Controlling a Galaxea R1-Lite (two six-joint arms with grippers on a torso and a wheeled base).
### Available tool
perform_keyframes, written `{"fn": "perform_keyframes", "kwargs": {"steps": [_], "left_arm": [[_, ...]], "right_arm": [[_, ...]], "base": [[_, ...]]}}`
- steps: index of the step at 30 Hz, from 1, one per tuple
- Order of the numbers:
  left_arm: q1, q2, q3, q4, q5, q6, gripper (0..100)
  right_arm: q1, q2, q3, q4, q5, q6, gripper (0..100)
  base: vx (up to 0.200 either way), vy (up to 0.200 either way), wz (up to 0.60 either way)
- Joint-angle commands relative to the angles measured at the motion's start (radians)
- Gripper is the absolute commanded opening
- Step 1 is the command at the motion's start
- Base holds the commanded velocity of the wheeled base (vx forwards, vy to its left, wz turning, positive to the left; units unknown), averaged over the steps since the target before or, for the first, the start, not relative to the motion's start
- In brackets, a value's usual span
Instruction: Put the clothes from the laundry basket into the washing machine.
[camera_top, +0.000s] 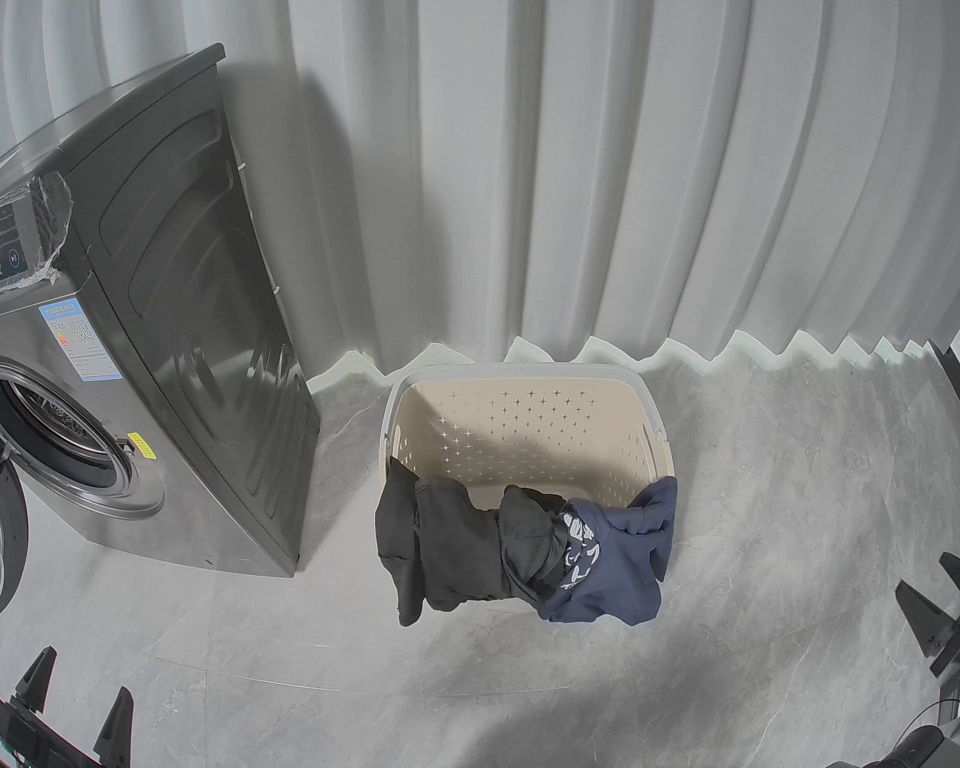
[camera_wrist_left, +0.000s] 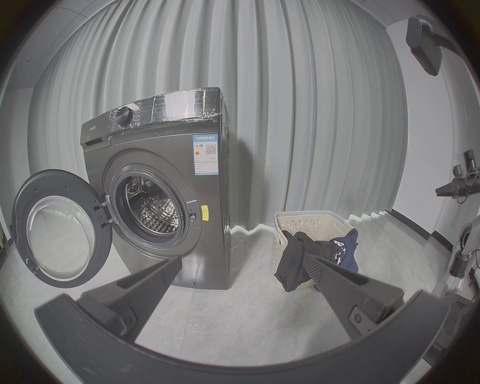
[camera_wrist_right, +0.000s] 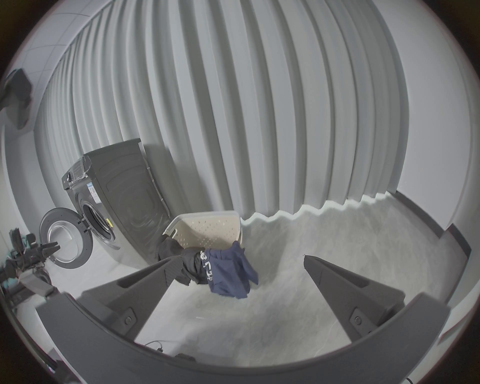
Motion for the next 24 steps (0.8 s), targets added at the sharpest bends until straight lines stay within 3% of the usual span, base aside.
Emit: {"fn": "perform_keyframes", "kwargs": {"steps": [1,9,16,24], "left_arm": [[0.000,-0.018,0.016,0.000,0.000,0.000,100],[0.000,-0.018,0.016,0.000,0.000,0.000,100],[0.000,-0.018,0.016,0.000,0.000,0.000,100],[0.000,-0.018,0.016,0.000,0.000,0.000,100]], "right_arm": [[0.062,0.520,0.046,-0.261,0.016,0.060,100],[0.094,0.701,0.034,-0.352,0.014,0.037,100],[0.137,0.897,-0.006,-0.444,0.003,0.077,100],[0.165,1.095,-0.010,-0.588,0.003,0.082,100]], "base": [[0.000,0.000,0.00],[0.000,0.000,0.00],[0.000,0.000,0.00],[0.000,0.000,0.00]]}}
